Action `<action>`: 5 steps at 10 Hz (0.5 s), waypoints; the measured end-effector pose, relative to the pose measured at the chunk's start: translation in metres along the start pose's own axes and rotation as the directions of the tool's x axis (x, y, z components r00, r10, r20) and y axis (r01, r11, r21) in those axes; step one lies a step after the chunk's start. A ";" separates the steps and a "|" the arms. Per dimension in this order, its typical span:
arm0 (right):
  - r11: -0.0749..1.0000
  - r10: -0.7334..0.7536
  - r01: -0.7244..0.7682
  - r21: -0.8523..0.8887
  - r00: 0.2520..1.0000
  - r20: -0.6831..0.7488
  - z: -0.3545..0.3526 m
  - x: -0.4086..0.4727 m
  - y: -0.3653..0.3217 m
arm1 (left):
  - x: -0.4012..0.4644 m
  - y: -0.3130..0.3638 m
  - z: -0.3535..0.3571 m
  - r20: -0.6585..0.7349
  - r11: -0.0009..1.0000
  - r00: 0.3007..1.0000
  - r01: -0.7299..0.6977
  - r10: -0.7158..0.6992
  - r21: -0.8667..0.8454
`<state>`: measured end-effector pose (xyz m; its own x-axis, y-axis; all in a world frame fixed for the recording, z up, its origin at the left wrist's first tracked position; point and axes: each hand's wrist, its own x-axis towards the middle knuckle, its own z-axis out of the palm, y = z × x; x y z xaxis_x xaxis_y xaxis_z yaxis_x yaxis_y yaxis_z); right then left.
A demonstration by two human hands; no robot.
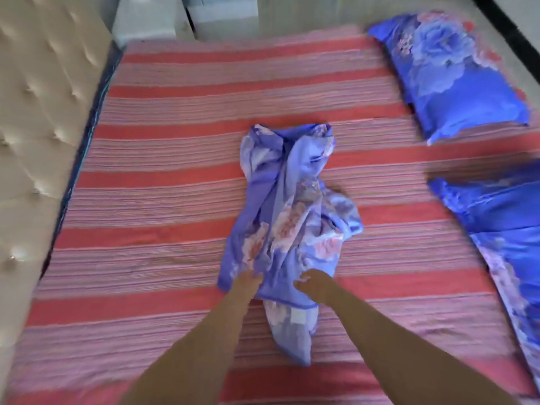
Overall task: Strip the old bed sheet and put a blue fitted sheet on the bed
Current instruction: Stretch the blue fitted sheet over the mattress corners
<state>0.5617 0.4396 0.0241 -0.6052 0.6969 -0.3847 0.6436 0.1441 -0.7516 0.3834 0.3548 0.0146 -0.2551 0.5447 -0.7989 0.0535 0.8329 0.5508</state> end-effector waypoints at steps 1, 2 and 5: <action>0.952 0.279 -0.283 -0.116 0.959 -0.049 0.056 -0.010 0.024 | 0.024 -0.056 0.005 -0.080 0.994 0.992 0.098 -0.094 0.054; 0.937 0.341 -0.331 -0.113 0.935 0.092 0.083 0.008 0.030 | 0.045 -0.075 0.007 -0.071 0.953 0.973 0.199 -0.220 -0.229; 0.895 0.359 -0.391 -0.212 0.917 -0.175 0.140 0.021 0.068 | 0.120 -0.119 0.022 -0.061 0.755 0.938 0.236 -0.343 -0.611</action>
<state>0.5270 0.3657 -0.1102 -0.2416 0.8135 -0.5289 0.9126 0.0052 -0.4089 0.3679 0.3230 -0.1520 -0.3165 0.2193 -0.9229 -0.6099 0.6981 0.3751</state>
